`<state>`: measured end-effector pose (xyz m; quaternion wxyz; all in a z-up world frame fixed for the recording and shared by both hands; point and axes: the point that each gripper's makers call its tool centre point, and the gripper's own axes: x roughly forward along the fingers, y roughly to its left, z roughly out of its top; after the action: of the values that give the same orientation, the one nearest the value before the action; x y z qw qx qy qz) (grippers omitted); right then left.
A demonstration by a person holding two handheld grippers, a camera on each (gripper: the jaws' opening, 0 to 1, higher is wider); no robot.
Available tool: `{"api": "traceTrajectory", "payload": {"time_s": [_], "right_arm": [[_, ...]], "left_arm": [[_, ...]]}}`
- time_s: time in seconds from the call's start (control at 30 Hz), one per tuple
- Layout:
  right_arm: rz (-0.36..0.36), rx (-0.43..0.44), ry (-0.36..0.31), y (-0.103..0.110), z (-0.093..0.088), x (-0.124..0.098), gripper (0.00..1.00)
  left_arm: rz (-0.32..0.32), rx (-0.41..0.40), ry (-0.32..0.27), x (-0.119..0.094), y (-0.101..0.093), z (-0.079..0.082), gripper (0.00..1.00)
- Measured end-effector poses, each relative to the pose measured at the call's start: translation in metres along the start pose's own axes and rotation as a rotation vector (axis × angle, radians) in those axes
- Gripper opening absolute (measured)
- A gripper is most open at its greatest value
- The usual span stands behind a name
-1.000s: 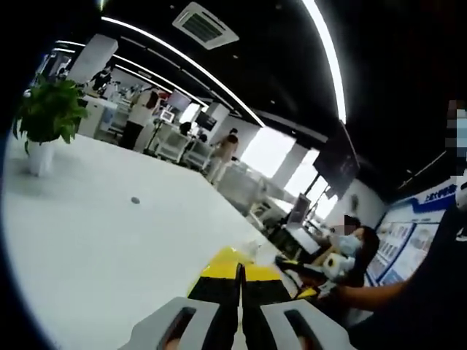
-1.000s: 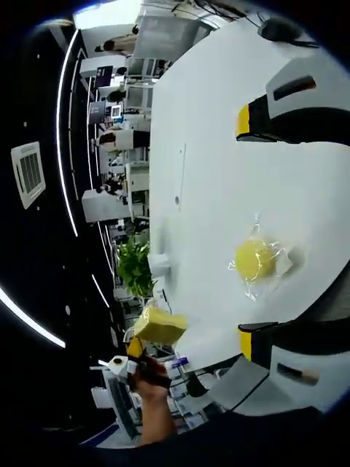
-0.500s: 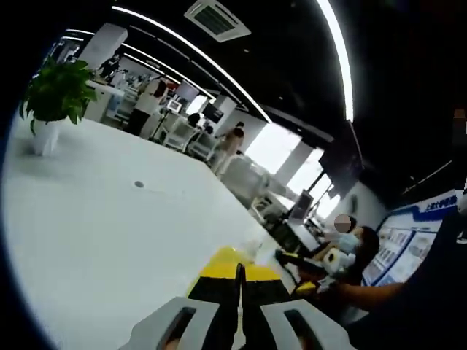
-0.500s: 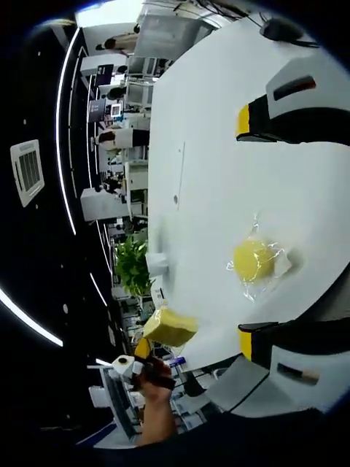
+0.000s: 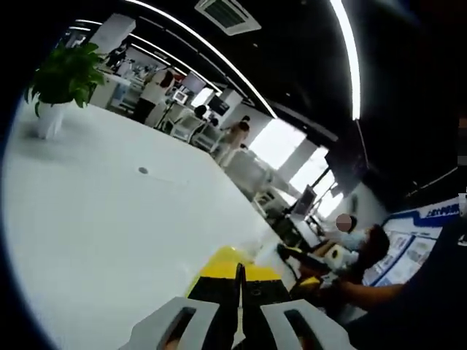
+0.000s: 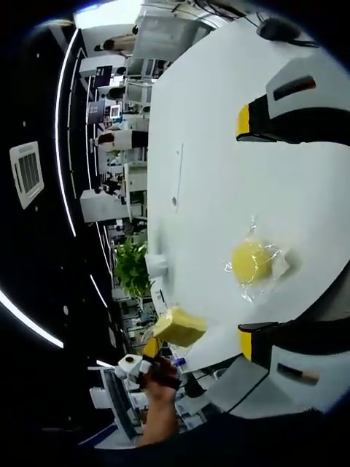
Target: Compare the silicone blocks by pressing each to a similar depth, holding the contact briefly, and releasing to observe deformation and rebound differences across the visible hardness samples.
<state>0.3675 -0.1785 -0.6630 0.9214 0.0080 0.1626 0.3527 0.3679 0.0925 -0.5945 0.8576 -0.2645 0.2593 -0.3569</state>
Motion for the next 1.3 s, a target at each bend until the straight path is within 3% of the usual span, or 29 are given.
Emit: {"api": "traceTrajectory", "payload": {"time_s": [0.27, 0.5, 0.87, 1.3], "right_arm": [[-0.007, 0.009, 0.008, -0.003, -0.008, -0.003, 0.97], [-0.007, 0.013, 0.026, -0.003, -0.014, -0.006, 0.96], [-0.007, 0.028, 0.047, -0.005, -0.019, -0.005, 0.96], [-0.032, 0.044, 0.055, -0.012, -0.026, -0.010, 0.96]], "left_arm": [[0.008, -0.043, 0.009, 0.001, 0.009, -0.014, 0.00], [0.012, -0.114, -0.023, -0.001, 0.025, -0.020, 0.00], [0.038, -0.168, 0.003, 0.013, 0.046, -0.037, 0.00], [0.068, -0.230, 0.006, 0.018, 0.072, -0.045, 0.00]]}}
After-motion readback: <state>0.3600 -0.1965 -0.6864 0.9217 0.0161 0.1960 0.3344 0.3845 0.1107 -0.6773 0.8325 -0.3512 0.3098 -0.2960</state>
